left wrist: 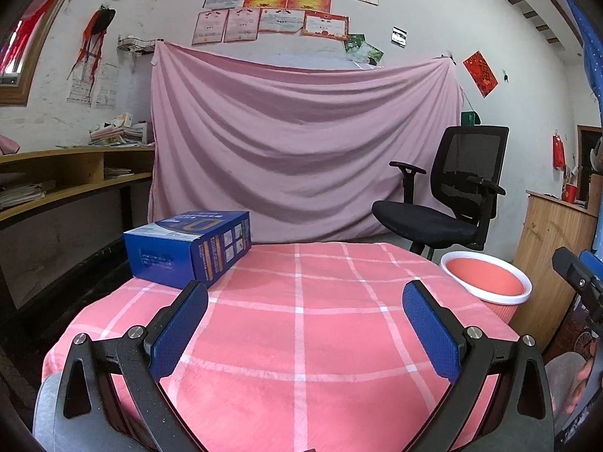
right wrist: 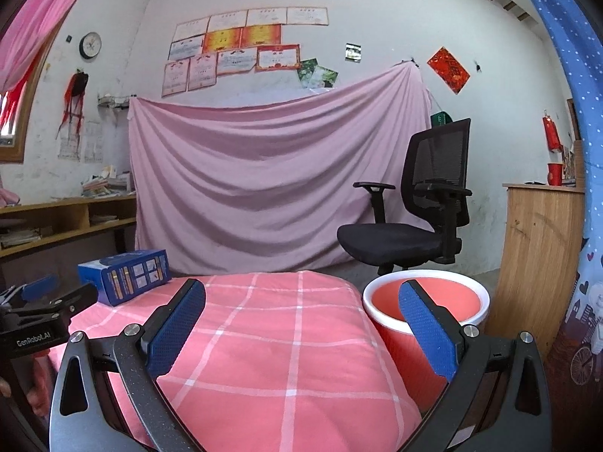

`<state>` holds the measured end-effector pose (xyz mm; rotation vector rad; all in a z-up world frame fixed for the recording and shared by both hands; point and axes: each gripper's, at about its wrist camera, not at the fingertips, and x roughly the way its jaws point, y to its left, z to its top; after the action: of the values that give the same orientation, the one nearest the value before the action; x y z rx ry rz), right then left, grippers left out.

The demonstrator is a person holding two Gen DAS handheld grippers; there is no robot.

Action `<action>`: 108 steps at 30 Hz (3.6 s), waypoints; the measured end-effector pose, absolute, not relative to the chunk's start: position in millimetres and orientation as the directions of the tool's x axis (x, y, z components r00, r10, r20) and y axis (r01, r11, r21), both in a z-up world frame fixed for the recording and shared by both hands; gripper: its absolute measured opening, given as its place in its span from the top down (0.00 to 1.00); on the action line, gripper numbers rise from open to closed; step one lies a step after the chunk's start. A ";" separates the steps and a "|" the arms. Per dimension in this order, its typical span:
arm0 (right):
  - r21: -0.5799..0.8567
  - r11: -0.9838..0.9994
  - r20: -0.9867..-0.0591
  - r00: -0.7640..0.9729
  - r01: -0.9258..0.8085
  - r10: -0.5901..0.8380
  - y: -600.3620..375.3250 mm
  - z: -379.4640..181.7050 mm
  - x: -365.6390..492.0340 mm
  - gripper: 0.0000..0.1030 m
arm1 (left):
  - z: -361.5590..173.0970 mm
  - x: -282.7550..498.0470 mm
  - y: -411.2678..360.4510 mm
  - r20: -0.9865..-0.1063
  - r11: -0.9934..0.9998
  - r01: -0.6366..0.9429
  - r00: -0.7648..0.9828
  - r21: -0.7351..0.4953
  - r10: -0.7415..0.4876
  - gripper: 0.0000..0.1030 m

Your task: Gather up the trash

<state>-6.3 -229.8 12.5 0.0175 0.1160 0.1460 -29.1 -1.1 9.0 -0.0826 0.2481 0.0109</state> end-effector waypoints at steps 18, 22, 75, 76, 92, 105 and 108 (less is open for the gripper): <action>-0.041 0.993 -0.194 0.976 -0.114 0.104 -213.7 -10.2 11.7 0.00 | -10.3 -19.3 0.3 -0.253 0.994 -0.048 0.967 -0.094 0.022 0.02; -0.045 0.993 -0.201 0.975 -0.108 0.097 -213.8 -11.6 13.0 0.00 | -13.7 -16.8 1.8 -0.259 0.995 -0.053 0.965 -0.085 0.029 0.02; -0.028 0.994 -0.215 0.972 -0.108 0.099 -214.8 -14.7 13.5 0.00 | -19.1 -16.0 1.9 -0.259 0.996 -0.051 0.965 -0.076 0.030 0.02; -0.027 0.994 -0.216 0.971 -0.108 0.099 -215.7 -15.0 13.9 0.00 | -19.1 -16.2 1.9 -0.260 0.996 -0.052 0.965 -0.077 0.030 0.02; -0.015 0.994 -0.226 0.969 -0.109 0.103 -213.5 -19.0 13.0 0.00 | -19.3 -17.2 1.5 -0.263 0.996 -0.051 0.964 -0.078 0.029 0.02; -0.014 0.994 -0.228 0.968 -0.109 0.103 -213.7 -17.7 13.3 0.00 | -18.8 -17.1 2.5 -0.264 0.996 -0.050 0.964 -0.078 0.028 0.02; -0.014 0.994 -0.228 0.968 -0.109 0.103 -213.8 -17.6 13.4 0.00 | -18.8 -17.2 2.3 -0.265 0.996 -0.050 0.964 -0.078 0.028 0.02</action>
<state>13.4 -213.8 -17.6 -0.0266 0.2291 0.1070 -17.2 2.3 -18.8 -0.0843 0.2664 0.0395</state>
